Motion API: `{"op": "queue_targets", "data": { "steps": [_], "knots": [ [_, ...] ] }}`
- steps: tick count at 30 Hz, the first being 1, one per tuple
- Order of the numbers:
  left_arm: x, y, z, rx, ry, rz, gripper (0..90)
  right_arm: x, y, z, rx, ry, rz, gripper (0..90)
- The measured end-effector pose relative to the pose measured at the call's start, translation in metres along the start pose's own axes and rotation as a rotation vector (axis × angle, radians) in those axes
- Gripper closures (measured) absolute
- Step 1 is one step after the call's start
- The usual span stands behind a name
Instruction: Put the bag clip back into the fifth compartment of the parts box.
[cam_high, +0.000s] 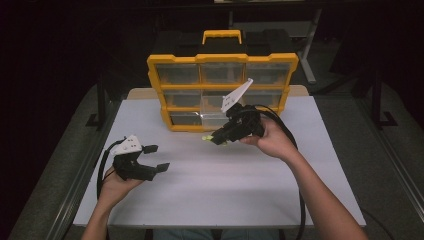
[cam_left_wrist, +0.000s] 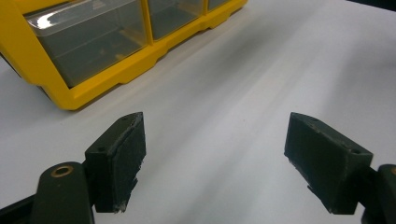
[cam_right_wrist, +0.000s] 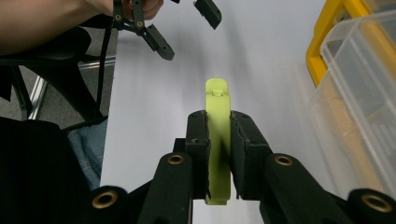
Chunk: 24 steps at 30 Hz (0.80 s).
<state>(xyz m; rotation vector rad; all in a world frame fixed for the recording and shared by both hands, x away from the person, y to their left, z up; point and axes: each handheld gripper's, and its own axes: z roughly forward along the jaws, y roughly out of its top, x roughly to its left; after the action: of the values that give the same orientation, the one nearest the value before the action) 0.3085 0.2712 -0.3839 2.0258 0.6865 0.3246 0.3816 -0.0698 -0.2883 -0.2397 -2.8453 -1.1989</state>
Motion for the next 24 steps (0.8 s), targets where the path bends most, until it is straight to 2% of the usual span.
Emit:
{"op": "queue_targets", "data": {
  "steps": [13,21,24],
  "knots": [
    [0.001,0.000,-0.002,0.004,0.002,-0.005,20.3,-0.005,0.018,-0.020,-0.023,-0.018,0.001,76.9],
    [0.002,-0.001,-0.002,-0.010,0.010,-0.025,20.2,-0.008,0.029,-0.031,-0.035,-0.037,-0.025,76.9],
    [0.002,-0.001,-0.003,-0.002,0.016,-0.019,20.3,-0.009,0.033,-0.035,-0.031,-0.049,-0.029,76.9]
  ]
}}
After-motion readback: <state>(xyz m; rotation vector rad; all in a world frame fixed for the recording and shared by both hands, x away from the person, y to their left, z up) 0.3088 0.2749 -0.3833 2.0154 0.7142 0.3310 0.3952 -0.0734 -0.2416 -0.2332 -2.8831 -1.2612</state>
